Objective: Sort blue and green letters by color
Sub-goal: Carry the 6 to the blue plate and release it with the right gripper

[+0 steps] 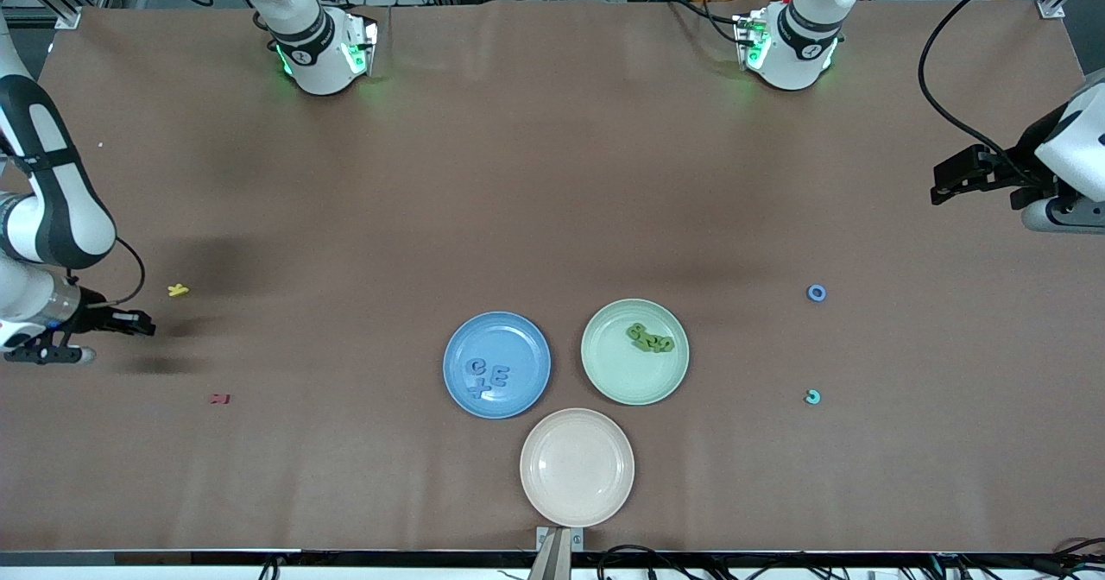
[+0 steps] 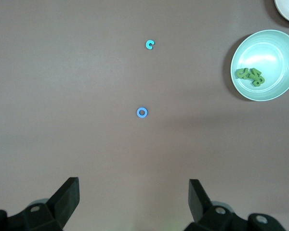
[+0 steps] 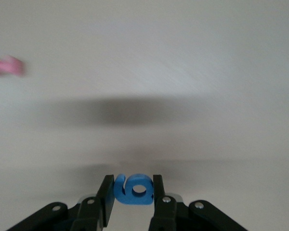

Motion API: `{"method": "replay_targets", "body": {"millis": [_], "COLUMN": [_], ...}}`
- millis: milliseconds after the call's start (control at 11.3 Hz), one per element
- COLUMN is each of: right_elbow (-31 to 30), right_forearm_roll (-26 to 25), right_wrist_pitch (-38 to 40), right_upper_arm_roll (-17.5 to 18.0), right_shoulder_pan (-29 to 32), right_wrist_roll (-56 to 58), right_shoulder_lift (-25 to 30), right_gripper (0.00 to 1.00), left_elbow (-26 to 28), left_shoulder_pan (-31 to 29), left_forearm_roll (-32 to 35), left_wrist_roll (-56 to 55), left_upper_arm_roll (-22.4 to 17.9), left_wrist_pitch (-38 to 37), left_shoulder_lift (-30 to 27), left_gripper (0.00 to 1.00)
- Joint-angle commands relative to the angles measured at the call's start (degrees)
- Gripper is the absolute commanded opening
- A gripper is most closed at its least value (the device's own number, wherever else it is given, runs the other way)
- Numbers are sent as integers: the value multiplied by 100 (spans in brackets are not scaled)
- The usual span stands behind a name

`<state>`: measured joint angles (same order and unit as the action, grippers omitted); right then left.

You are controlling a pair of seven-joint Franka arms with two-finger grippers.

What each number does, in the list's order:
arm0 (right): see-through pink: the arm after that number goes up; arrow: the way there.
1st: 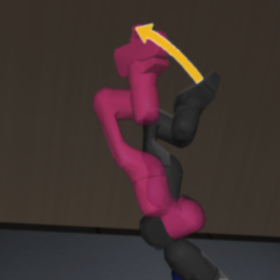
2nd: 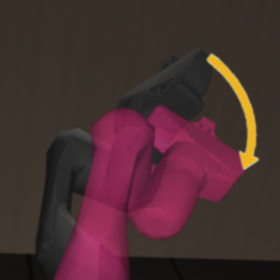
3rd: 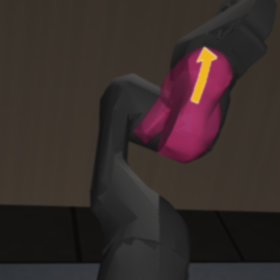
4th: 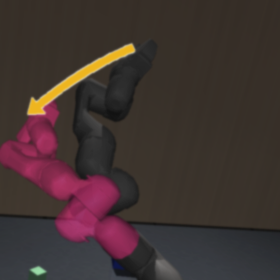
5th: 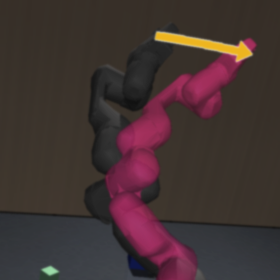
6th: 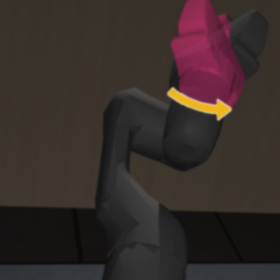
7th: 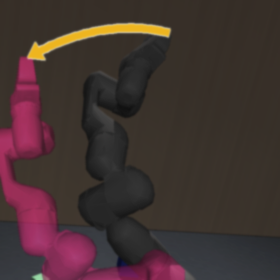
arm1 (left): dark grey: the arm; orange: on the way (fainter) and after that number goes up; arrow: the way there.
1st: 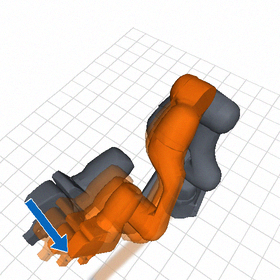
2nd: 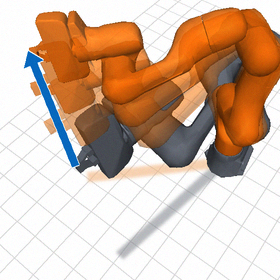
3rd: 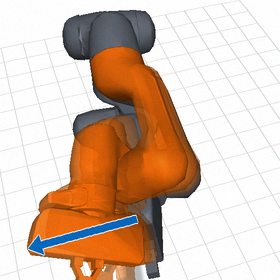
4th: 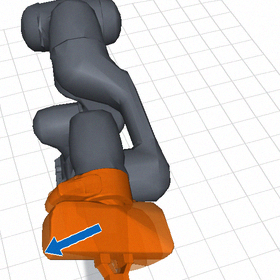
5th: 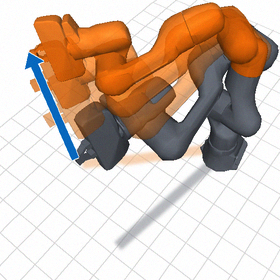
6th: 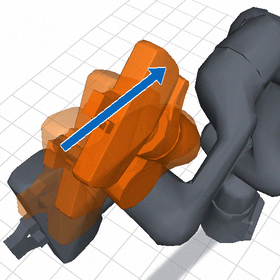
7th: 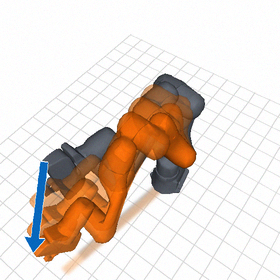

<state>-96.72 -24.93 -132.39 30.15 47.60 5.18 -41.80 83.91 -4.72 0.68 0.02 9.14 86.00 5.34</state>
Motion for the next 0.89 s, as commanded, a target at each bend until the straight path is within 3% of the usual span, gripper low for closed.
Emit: {"method": "replay_targets", "body": {"millis": [0,266,532,797], "right_elbow": [443,557,742,839], "right_forearm_roll": [-29,40,1039,1403], "right_wrist_pitch": [196,345,372,311], "right_upper_arm_roll": [70,87,44,43], "right_shoulder_pan": [-881,-1768,-2587,-3359], "right_wrist_roll": [-1050,-2447,-3450,-4994], "right_shoulder_lift": [-65,-65,-82,-135], "right_gripper": [0,0,0,0], "left_elbow": [38,38,38,38], "left_shoulder_pan": [-47,-47,-47,-47], "left_forearm_roll": [-129,-129,-129,-129], "left_wrist_roll": [139,147,138,138], "left_upper_arm_roll": [-9,-17,-18,-18], "left_wrist_pitch": [49,58,66,66], "left_shoulder_lift": [-42,-6,-6,11], "left_gripper": [100,100,100,100]}}
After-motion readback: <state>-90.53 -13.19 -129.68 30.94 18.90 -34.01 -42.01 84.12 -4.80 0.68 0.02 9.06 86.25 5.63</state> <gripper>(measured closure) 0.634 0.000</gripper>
